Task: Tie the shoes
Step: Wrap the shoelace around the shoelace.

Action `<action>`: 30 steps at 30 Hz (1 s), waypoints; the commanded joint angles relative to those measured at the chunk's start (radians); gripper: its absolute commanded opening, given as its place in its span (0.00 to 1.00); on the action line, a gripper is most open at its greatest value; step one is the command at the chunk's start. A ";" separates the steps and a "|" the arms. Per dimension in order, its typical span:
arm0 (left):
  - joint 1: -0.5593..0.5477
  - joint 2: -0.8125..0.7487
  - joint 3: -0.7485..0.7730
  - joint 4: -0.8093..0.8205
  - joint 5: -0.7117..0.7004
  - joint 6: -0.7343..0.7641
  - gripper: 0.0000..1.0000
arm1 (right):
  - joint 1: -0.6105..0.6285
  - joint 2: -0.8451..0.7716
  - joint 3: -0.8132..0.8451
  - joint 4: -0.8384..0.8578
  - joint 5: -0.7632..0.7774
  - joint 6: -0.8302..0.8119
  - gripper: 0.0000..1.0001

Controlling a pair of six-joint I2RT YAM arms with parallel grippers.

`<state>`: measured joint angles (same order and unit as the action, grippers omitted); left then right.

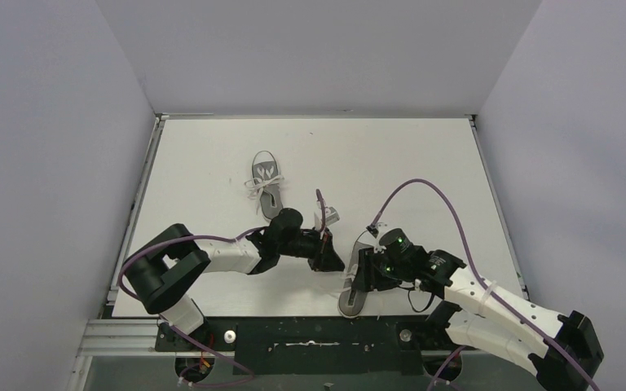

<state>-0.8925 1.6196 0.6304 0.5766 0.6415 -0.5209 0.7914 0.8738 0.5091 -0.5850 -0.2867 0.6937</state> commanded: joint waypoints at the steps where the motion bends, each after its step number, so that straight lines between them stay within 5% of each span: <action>1: 0.008 -0.042 -0.001 0.074 0.034 -0.015 0.00 | -0.003 -0.042 -0.025 0.035 -0.033 0.046 0.40; 7: 0.008 -0.067 -0.002 0.028 0.041 0.007 0.00 | -0.004 -0.053 -0.026 0.011 0.004 0.048 0.27; 11: -0.001 -0.115 -0.027 -0.029 0.018 0.045 0.00 | -0.005 -0.047 0.001 -0.028 0.039 0.054 0.07; 14: -0.022 -0.151 -0.045 -0.075 -0.009 0.073 0.00 | -0.006 -0.037 0.029 -0.066 0.064 0.059 0.15; 17: -0.060 -0.160 -0.056 -0.083 -0.029 0.079 0.00 | -0.006 -0.018 0.048 -0.074 0.063 0.057 0.02; 25: -0.131 -0.158 -0.028 -0.176 -0.065 0.134 0.00 | -0.005 -0.004 0.069 -0.090 0.064 0.035 0.04; 30: -0.071 -0.221 -0.036 -0.222 -0.033 0.173 0.29 | -0.005 0.011 0.065 -0.090 0.042 0.023 0.07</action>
<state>-1.0092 1.4773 0.5728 0.3801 0.5842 -0.3904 0.7914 0.8700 0.5362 -0.6788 -0.2474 0.7376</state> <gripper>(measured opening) 0.221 0.066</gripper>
